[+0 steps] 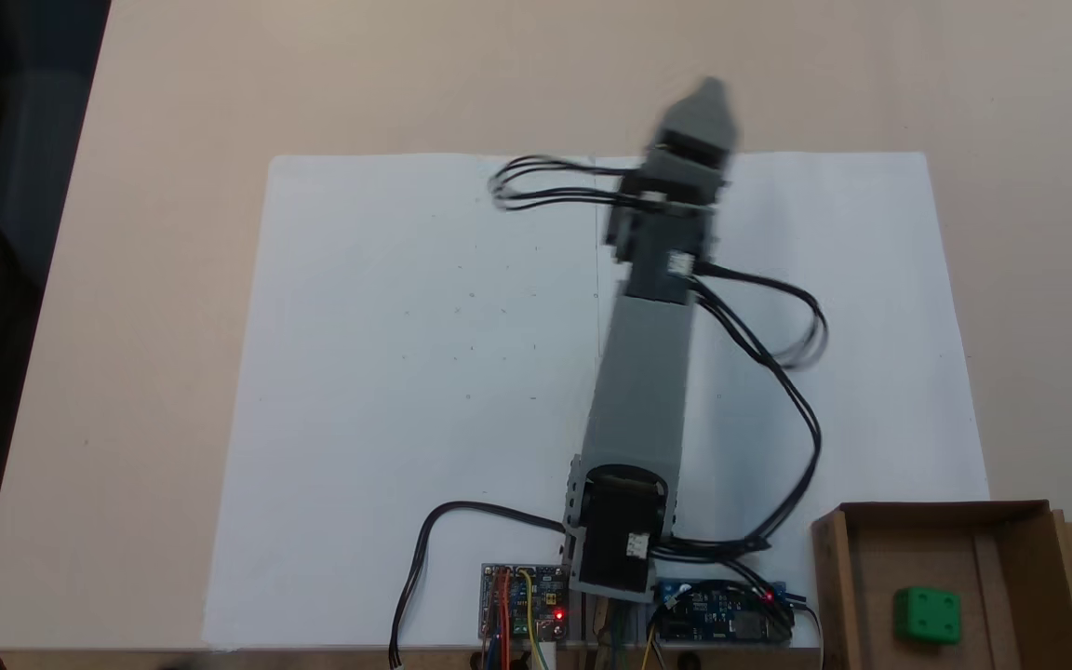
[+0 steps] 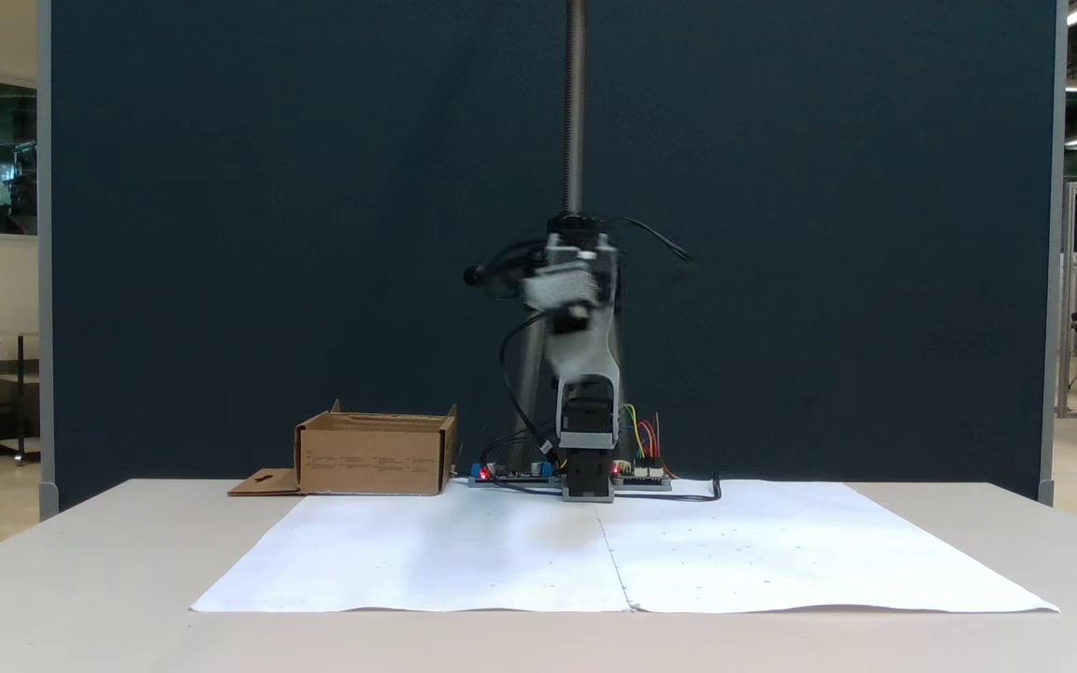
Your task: Grasp a green dice and put it in the bin.
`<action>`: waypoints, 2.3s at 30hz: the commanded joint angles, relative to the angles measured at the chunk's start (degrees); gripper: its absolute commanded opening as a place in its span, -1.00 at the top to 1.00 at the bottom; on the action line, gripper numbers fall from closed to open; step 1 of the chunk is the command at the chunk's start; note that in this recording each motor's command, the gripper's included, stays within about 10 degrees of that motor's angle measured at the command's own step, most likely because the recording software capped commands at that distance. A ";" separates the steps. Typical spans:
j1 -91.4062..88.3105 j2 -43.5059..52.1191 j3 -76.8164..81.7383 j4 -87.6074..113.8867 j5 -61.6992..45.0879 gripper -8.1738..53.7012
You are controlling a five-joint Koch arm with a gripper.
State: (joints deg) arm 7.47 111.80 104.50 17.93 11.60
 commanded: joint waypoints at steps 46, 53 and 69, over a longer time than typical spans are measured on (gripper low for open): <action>-8.70 22.59 74.27 -88.40 -16.00 -0.68; -7.73 23.03 74.79 -91.76 -15.91 -0.73; -7.12 23.03 74.79 -92.29 -16.17 -0.74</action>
State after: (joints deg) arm -0.09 128.67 175.25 -66.97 -0.88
